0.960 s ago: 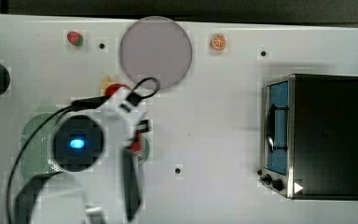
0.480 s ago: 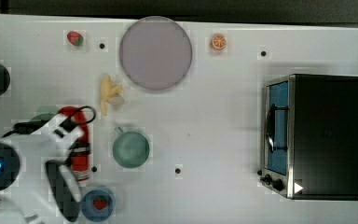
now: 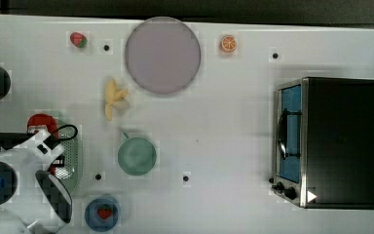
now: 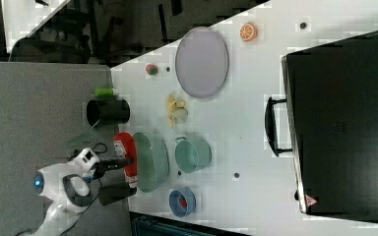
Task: Pick Ketchup from the table and place it in strainer.
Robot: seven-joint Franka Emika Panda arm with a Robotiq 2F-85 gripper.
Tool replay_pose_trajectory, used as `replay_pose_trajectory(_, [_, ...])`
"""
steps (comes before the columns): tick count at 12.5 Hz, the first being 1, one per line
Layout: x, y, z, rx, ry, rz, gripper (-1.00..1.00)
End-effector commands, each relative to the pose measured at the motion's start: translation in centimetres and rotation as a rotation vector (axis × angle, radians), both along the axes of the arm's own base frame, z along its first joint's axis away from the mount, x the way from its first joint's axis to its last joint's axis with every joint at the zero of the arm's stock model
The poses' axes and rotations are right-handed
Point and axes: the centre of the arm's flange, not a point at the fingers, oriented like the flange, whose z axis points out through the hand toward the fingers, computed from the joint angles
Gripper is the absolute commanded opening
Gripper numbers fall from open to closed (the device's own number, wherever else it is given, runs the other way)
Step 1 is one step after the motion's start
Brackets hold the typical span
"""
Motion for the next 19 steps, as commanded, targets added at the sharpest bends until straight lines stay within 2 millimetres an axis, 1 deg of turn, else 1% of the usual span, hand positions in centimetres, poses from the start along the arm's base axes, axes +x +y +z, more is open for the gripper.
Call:
replay_pose_trajectory(1, [0.9, 0.3, -2.1, 0.052, 0.04, -0.131, 0.09])
replay_pose_trajectory(2, [0.9, 0.5, -3.0, 0.069, 0.038, -0.129, 0.09])
replay_pose_trajectory(3, [1.0, 0.6, -3.7, 0.084, 0.036, -0.132, 0.18])
replay_pose_trajectory(5, [1.0, 0.6, -4.7, 0.093, 0.05, -0.139, 0.6])
replay_pose_trajectory(6, [1.1, 0.5, -4.6, 0.095, 0.045, -0.141, 0.82])
replay_pose_trajectory(7, [1.5, 0.3, -3.8, 0.097, 0.029, -0.147, 0.99])
replay_pose_trajectory(8, [2.1, -0.2, -3.0, 0.091, 0.013, -0.158, 1.0])
replay_pose_trajectory(10, [3.7, -2.2, -0.7, 0.079, -0.019, -0.214, 1.0])
replay_pose_trajectory(11, [4.6, -3.6, 0.6, 0.063, -0.037, -0.237, 1.0])
replay_pose_trajectory(12, [5.6, -5.4, 2.0, 0.04, -0.052, -0.267, 1.0])
replay_pose_trajectory(13, [6.6, -7.8, 3.3, 0.004, -0.055, -0.304, 1.0])
replay_pose_trajectory(14, [7.7, -10.5, 4.6, -0.031, -0.058, -0.35, 1.0])
replay_pose_trajectory(16, [9.6, -16.3, 8.2, -0.097, -0.064, -0.453, 1.0])
replay_pose_trajectory(18, [10.8, -21.7, 12.6, -0.147, -0.064, -0.555, 1.0])
replay_pose_trajectory(19, [10.9, -24.2, 14.9, -0.171, -0.05, -0.601, 1.0])
